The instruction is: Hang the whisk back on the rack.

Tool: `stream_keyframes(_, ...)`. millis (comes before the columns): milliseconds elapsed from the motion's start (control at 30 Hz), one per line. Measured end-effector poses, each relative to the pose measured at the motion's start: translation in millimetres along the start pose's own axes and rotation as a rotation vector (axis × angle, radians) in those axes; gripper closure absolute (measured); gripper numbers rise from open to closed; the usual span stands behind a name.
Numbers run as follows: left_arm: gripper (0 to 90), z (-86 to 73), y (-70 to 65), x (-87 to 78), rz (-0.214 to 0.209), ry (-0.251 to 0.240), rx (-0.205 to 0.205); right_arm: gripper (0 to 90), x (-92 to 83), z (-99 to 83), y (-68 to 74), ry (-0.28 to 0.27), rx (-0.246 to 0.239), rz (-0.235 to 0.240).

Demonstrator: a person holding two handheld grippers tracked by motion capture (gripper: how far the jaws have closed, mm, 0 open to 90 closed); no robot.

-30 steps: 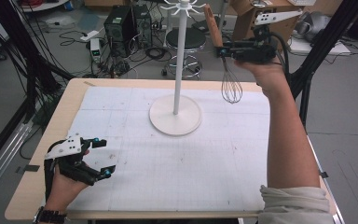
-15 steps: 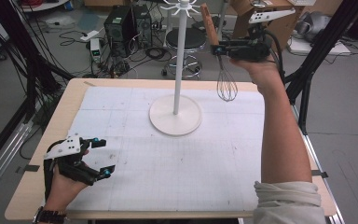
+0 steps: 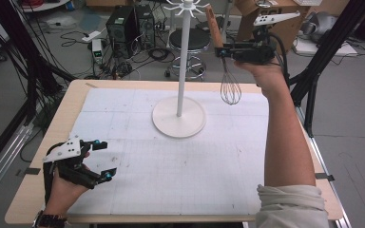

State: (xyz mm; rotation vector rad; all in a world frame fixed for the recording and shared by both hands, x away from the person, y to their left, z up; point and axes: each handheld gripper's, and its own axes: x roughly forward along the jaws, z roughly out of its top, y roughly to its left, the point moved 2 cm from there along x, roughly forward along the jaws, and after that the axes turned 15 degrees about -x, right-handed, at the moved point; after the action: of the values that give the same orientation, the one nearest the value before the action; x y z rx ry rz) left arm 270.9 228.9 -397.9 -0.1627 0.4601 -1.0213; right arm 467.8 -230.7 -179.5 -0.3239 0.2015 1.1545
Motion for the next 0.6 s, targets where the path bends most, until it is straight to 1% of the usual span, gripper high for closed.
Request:
stream_keyframes(33, 2.4, -0.1, -0.1, 0.2, -0.001, 0.001, -0.001, 70.5, 1.5, 0.0, 0.3, -0.001, 0.006, 0.002)
stream_keyframes(100, 2.4, -0.2, 0.1, 0.5, 0.000, 0.002, -0.001, 70.5, 3.6, 0.3, 0.5, -0.002, -0.002, 0.005)
stream_keyframes(200, 2.4, -0.1, -0.2, 0.2, -0.001, 0.001, -0.002, 70.5, 7.0, 0.2, 0.8, -0.003, 0.000, 0.007)
stream_keyframes(367, 2.4, 0.0, -0.8, 0.7, -0.001, -0.002, -0.003, 70.6, 14.8, -0.8, 2.2, 0.001, 0.007, 0.026)
stream_keyframes(467, 2.4, 0.6, -1.1, 0.2, -0.004, -0.002, 0.003, 70.6, 22.0, -0.9, 2.7, 0.014, 0.002, 0.022)
stream_keyframes(600, 2.4, 0.9, -1.0, -0.1, -0.002, -0.004, 0.003, 70.6, 29.9, -1.3, 2.4, 0.010, 0.015, 0.025)
